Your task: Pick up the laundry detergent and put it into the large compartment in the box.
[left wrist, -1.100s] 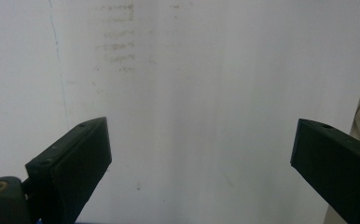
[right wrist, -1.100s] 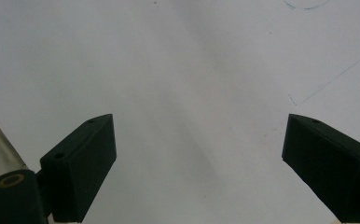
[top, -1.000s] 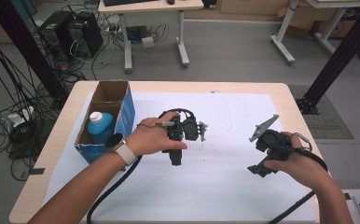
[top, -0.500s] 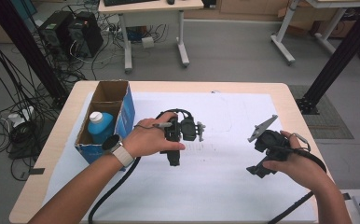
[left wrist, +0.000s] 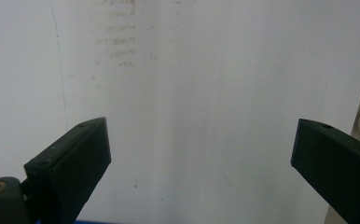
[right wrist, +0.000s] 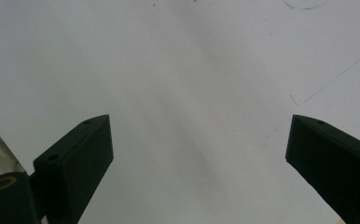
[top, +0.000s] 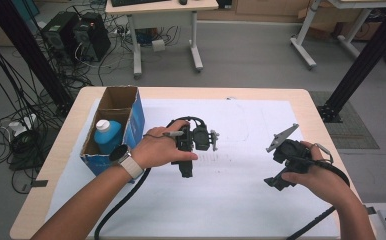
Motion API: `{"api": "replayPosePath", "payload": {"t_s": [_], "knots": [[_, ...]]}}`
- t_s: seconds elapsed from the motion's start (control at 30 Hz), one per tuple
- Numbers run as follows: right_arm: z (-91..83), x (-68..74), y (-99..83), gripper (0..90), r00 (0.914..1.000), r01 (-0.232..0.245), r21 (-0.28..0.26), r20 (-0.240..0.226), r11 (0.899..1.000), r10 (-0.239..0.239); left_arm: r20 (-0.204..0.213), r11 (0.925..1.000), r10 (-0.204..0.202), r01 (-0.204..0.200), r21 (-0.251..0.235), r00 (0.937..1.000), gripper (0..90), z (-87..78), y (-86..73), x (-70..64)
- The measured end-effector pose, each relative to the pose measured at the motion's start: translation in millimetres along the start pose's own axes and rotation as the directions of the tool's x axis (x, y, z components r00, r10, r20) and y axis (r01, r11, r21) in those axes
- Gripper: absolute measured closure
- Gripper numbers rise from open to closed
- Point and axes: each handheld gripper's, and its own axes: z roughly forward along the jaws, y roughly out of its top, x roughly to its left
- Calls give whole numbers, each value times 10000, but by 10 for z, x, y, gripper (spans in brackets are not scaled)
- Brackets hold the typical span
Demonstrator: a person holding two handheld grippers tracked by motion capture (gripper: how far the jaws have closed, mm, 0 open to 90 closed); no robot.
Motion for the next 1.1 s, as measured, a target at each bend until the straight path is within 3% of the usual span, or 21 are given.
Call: {"api": "replayPosePath", "payload": {"t_s": [1.1], "knots": [[19, -18, 69, 72, 9999, 98, 96, -53, 9999, -98, 61, 9999, -108, 108, 41, 9999, 51, 7, -25, 39]]}}
